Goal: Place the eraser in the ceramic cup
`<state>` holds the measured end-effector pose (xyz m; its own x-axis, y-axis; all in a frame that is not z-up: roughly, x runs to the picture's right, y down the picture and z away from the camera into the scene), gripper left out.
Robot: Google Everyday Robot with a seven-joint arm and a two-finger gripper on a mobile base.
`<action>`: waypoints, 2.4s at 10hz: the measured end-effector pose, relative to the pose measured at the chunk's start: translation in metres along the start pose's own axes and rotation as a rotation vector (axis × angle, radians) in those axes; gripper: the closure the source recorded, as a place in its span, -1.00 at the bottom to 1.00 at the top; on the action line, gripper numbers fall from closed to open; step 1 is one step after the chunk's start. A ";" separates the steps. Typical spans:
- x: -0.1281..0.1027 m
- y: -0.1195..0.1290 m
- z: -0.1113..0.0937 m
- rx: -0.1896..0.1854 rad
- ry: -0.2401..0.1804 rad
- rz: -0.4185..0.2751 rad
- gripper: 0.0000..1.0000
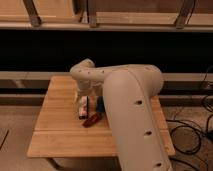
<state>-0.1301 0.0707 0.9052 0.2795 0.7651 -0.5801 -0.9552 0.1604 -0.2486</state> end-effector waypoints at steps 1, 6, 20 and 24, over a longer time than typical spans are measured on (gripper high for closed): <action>0.000 -0.004 0.005 -0.001 0.011 0.004 -0.30; -0.002 -0.027 0.029 -0.002 0.062 0.039 -0.30; -0.038 0.028 0.048 -0.185 0.071 -0.117 0.41; -0.037 0.028 0.045 -0.201 0.076 -0.117 1.00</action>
<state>-0.1715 0.0755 0.9545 0.4010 0.6981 -0.5931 -0.8794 0.1120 -0.4627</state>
